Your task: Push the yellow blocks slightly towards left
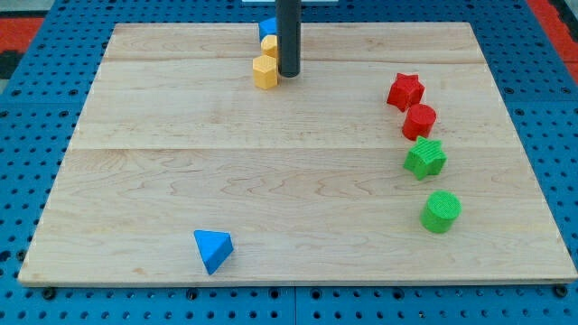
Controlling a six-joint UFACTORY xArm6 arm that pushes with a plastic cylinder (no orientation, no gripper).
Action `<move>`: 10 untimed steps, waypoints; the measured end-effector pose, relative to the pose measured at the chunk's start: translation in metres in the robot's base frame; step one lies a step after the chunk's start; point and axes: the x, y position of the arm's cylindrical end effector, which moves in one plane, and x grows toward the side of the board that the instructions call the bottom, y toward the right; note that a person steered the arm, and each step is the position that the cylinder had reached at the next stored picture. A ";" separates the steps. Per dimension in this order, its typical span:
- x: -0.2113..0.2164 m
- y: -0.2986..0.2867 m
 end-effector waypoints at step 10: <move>-0.085 0.025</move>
